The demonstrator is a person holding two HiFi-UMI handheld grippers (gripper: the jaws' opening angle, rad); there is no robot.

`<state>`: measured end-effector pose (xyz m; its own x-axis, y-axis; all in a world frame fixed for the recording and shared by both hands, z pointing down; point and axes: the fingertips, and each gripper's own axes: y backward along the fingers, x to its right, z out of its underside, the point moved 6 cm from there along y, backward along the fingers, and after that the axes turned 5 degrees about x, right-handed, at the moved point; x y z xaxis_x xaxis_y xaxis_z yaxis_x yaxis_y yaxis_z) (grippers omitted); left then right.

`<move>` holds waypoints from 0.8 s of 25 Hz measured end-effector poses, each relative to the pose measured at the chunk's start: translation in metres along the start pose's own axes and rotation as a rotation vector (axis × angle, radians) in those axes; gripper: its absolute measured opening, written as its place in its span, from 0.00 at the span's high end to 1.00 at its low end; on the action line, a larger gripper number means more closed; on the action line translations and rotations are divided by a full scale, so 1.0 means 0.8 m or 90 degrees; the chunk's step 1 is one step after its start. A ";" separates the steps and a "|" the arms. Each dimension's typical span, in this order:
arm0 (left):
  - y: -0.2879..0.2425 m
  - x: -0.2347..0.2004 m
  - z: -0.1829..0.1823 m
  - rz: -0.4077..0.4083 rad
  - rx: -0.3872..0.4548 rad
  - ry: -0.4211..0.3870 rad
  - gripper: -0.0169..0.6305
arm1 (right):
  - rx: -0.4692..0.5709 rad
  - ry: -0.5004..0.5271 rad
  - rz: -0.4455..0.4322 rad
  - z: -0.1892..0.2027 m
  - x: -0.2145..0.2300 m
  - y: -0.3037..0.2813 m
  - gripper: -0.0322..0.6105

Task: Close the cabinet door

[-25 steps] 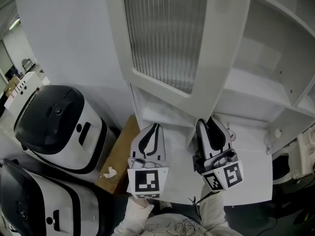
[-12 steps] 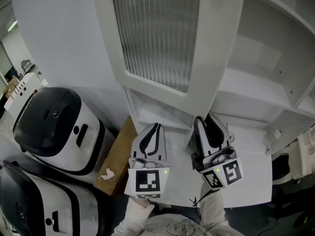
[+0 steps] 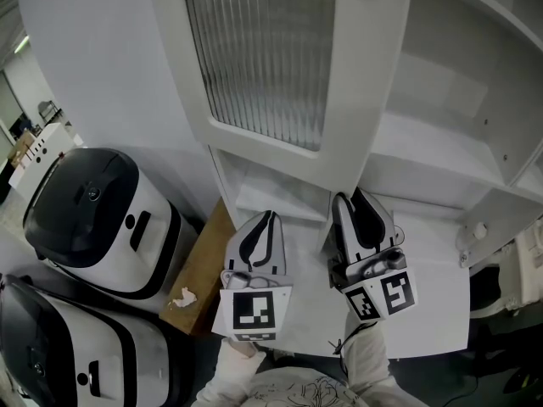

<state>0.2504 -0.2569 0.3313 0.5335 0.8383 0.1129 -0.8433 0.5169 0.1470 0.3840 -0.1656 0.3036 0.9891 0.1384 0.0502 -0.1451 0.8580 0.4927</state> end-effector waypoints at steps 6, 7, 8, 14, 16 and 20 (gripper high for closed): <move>-0.003 0.002 0.006 -0.005 -0.007 0.005 0.95 | -0.005 0.009 0.017 0.002 0.005 -0.004 0.80; -0.003 0.002 0.007 -0.005 -0.009 0.005 0.95 | -0.006 0.012 0.020 0.002 0.005 -0.004 0.80; -0.003 0.003 0.008 -0.005 -0.010 0.004 0.95 | -0.006 0.014 0.023 0.003 0.006 -0.004 0.80; -0.006 0.001 0.012 -0.005 -0.016 0.006 0.95 | -0.005 0.018 0.042 0.004 0.011 -0.008 0.80; -0.007 -0.001 0.013 -0.004 -0.019 0.006 0.95 | -0.008 0.023 0.054 0.005 0.012 -0.010 0.80; -0.010 -0.004 0.015 0.002 -0.021 0.008 0.95 | -0.011 0.023 0.066 0.006 0.014 -0.012 0.80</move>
<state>0.2562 -0.2658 0.3414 0.5307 0.8415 0.1005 -0.8464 0.5201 0.1143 0.3968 -0.1750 0.3036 0.9671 0.2451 0.0682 -0.2478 0.8463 0.4715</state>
